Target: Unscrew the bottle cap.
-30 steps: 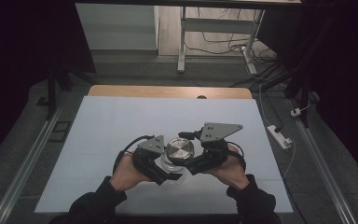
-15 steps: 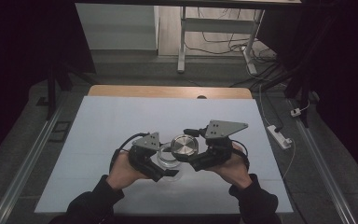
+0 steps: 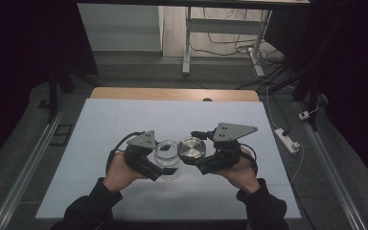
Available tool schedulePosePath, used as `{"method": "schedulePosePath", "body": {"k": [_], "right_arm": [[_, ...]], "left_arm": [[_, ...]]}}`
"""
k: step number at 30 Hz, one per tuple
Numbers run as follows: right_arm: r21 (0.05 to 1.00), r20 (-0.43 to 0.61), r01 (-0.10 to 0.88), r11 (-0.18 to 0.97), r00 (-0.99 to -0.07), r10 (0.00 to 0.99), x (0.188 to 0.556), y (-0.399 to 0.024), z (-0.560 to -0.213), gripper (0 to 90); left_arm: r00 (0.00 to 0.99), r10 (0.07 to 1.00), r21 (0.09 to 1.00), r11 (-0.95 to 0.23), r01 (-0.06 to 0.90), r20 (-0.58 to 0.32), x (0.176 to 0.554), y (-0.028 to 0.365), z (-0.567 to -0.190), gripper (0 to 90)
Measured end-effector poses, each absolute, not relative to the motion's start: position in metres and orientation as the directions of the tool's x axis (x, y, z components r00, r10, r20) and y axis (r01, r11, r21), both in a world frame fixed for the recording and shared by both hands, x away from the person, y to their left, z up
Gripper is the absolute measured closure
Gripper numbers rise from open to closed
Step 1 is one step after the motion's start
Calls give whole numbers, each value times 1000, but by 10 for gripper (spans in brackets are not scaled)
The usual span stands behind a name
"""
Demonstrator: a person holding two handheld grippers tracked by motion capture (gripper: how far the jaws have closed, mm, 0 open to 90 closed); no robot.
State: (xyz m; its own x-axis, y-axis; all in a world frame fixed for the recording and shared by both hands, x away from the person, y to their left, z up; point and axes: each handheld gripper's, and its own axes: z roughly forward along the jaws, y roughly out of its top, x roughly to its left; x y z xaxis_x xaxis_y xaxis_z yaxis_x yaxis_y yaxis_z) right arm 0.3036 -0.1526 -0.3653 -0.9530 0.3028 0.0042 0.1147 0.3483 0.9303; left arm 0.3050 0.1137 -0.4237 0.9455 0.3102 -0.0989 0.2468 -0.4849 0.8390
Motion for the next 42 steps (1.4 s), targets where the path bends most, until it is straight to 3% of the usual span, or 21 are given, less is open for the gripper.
{"method": "schedulePosePath", "body": {"k": [42], "right_arm": [[931, -1, 100, 352, -961, 275, 286, -155, -385, 193]], "left_arm": [[894, 440, 838, -455, 300, -81, 321, 136, -429, 151]]}}
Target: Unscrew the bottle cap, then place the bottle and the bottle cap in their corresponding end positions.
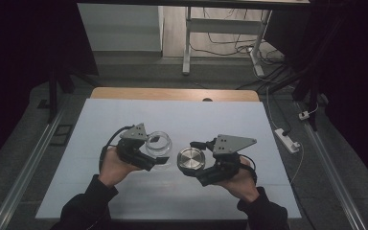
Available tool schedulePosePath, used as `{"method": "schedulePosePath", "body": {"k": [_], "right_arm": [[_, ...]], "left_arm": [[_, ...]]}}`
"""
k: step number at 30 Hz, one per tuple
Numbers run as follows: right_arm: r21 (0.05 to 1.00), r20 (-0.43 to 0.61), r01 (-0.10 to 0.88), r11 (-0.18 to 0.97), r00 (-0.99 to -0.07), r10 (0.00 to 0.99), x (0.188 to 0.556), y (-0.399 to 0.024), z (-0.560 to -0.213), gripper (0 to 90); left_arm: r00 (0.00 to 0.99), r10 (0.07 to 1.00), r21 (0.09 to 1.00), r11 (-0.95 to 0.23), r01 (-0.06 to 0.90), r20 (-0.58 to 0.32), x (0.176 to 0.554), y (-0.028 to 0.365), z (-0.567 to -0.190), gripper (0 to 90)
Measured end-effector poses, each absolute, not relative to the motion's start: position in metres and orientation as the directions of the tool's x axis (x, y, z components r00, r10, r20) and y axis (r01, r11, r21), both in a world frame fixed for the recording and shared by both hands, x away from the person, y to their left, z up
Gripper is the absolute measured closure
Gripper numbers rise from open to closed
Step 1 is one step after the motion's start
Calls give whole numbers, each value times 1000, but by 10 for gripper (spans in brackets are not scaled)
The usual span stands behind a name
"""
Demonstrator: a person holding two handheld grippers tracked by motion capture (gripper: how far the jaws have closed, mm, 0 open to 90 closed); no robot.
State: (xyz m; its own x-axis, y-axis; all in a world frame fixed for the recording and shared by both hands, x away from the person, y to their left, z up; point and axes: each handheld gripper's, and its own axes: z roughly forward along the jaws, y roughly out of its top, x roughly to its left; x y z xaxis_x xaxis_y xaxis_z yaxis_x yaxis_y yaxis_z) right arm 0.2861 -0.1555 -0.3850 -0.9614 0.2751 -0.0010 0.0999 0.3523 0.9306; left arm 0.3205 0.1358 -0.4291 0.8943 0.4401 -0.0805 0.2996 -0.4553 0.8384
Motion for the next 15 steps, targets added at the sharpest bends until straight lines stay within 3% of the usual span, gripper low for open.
{"method": "schedulePosePath", "body": {"k": [15], "right_arm": [[932, -25, 74, 355, -963, 267, 276, -154, -392, 193]], "left_arm": [[893, 445, 847, -449, 284, -64, 322, 131, -425, 150]]}}
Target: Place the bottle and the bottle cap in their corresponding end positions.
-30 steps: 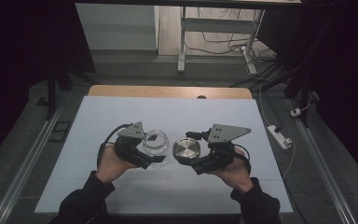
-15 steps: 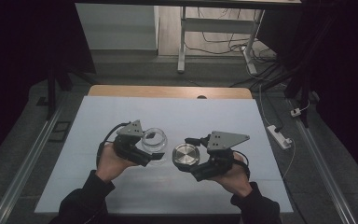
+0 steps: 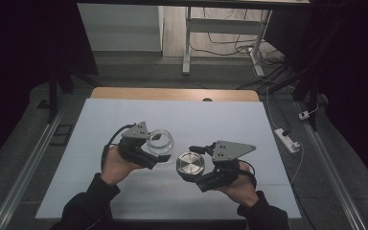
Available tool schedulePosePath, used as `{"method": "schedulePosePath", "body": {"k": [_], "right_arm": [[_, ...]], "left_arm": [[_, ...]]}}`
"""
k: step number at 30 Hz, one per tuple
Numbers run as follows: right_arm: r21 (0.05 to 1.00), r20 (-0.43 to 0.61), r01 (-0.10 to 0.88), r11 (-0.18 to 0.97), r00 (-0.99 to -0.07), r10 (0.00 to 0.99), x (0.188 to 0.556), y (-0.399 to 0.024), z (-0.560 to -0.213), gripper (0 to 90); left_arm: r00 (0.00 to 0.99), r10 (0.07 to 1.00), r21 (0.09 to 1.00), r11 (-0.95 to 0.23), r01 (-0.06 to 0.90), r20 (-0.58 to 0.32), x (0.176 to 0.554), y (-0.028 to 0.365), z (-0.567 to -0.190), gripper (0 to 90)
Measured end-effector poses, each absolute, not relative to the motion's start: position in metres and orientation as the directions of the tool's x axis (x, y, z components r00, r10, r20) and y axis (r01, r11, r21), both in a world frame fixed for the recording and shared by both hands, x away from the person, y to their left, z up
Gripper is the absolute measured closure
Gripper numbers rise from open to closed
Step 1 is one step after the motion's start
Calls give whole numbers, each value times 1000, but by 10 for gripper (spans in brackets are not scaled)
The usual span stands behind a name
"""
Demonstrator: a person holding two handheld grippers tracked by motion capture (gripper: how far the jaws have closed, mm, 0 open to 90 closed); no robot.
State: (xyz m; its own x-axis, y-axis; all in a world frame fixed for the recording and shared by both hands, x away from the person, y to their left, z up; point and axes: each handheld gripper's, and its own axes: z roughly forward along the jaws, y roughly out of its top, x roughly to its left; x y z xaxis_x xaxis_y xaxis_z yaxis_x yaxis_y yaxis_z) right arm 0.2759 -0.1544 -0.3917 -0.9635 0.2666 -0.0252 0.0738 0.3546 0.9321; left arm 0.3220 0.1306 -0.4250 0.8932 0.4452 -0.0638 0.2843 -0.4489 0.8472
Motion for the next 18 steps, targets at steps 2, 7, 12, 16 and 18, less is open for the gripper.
{"method": "schedulePosePath", "body": {"k": [2, 7, 12, 16, 18], "right_arm": [[932, -25, 73, 355, -964, 263, 275, -154, -393, 193], [925, -28, 73, 372, -965, 260, 274, -151, -397, 193], [918, -36, 68, 392, -968, 250, 274, -146, -403, 193], [911, -33, 70, 407, -970, 241, 273, -142, -408, 193], [906, -32, 71, 417, -972, 235, 273, -140, -411, 193]], "left_arm": [[894, 443, 847, -451, 282, -62, 322, 129, -425, 151], [896, 440, 844, -460, 277, -55, 323, 126, -425, 151], [900, 433, 843, -467, 266, -45, 324, 122, -423, 151], [904, 426, 843, -472, 257, -37, 324, 118, -422, 151], [906, 422, 841, -479, 253, -32, 324, 117, -422, 151]]}}
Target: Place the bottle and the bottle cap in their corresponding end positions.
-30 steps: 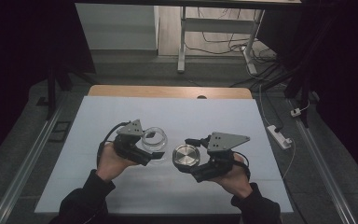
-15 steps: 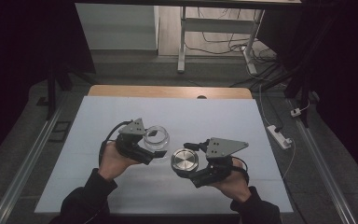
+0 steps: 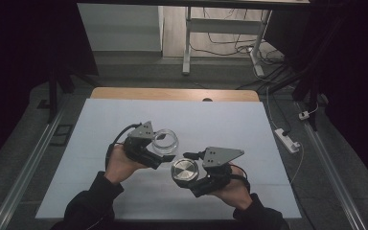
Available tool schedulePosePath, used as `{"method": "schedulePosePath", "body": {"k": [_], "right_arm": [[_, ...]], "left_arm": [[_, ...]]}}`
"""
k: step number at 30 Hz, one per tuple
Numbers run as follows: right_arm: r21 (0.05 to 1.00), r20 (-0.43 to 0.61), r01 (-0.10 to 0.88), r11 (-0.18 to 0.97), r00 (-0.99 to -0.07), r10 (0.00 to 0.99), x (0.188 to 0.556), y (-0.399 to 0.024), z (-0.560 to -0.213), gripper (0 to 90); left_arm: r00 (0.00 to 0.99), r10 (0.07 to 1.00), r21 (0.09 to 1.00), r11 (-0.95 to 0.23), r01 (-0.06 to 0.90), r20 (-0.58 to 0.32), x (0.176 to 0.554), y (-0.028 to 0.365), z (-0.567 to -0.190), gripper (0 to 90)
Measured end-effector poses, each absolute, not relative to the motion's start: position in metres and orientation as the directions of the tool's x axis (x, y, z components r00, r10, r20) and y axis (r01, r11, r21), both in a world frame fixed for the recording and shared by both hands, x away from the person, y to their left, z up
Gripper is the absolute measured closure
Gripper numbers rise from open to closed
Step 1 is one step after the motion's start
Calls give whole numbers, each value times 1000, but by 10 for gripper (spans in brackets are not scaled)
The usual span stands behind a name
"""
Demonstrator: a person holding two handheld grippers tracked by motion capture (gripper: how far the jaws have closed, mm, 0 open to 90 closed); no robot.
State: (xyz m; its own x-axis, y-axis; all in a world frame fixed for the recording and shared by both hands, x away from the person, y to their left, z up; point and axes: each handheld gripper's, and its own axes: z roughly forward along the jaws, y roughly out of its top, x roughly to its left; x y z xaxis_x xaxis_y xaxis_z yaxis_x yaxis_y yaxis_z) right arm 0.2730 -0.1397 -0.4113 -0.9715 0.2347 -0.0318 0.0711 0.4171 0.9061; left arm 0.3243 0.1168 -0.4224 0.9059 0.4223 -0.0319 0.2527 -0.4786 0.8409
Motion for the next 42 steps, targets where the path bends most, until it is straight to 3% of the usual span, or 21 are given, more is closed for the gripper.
{"method": "schedulePosePath", "body": {"k": [16, 29, 42], "right_arm": [[908, 0, 88, 409, -978, 209, 271, -133, -420, 193], [907, 3, 87, 412, -980, 200, 270, -128, -431, 194], [895, 19, 101, 433, -982, 189, 274, -125, -464, 194]], "left_arm": [[907, 421, 841, -491, 227, 1, 332, 106, -417, 151], [892, 450, 852, -456, 257, -29, 349, 98, -432, 150], [878, 474, 860, -419, 292, -67, 361, 98, -452, 151]]}}
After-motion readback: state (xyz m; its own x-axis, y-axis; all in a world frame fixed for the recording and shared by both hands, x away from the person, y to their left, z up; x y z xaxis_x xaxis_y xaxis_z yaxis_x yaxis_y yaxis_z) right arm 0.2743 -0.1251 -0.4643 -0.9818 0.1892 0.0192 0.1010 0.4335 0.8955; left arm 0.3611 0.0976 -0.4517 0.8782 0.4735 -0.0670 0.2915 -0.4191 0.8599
